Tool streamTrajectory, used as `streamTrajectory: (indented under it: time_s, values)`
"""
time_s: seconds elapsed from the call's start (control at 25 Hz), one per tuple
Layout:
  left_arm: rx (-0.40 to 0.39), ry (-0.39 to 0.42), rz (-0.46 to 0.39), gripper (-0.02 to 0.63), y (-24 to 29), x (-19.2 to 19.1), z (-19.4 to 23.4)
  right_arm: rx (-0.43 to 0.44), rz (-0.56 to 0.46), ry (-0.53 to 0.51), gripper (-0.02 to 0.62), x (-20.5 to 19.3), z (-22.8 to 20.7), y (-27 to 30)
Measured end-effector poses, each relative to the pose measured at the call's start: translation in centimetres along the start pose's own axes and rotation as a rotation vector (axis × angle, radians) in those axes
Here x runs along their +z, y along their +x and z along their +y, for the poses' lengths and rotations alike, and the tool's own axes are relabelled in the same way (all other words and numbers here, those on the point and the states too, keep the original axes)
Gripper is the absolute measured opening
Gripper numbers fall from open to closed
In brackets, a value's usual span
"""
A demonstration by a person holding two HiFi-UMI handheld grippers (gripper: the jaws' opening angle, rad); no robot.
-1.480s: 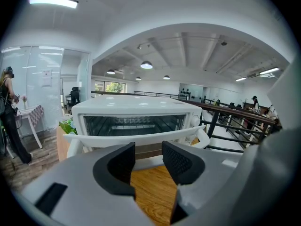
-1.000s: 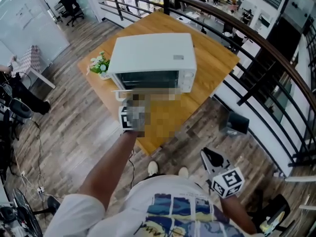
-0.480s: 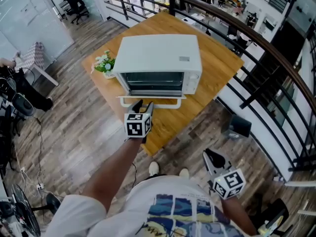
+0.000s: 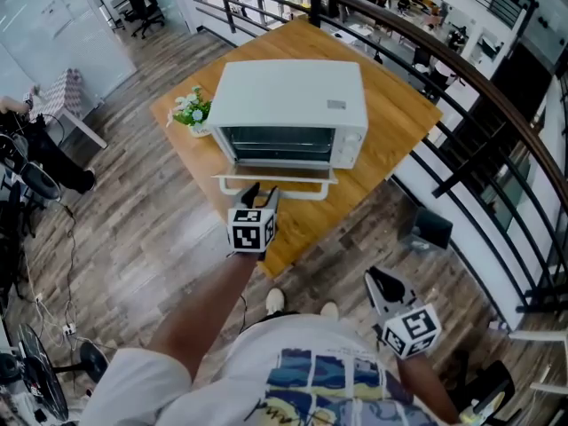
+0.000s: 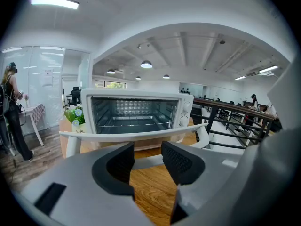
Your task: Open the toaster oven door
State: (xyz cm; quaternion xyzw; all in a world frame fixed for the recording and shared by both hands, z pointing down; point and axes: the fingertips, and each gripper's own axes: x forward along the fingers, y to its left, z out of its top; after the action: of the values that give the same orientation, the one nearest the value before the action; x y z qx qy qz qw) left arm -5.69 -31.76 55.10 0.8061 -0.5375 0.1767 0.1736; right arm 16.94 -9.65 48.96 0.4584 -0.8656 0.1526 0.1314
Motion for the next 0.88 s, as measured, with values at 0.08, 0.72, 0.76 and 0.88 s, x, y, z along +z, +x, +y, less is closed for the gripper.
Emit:
streamTrajectory:
  time_s: [0.08,0.72,0.76,0.88]
  values:
    - [0.000,0.000,0.002,0.173,0.1,-0.3,0.0,0.000,-0.002,0.000,0.038,0.0,-0.1,0.0]
    - [0.003,-0.005,0.030,0.173,-0.4,-3.3,-0.2,0.006,0.010,0.004,0.037,-0.4,0.4,0.7]
    - [0.004,-0.006,0.032,0.173,-0.4,-3.5,-0.2,0.005,0.012,0.005,0.037,-0.5,0.4,0.7]
    - [0.006,-0.009,0.036,0.173,-0.3,-4.1,-0.2,0.002,0.015,0.005,0.037,-0.5,0.4,0.9]
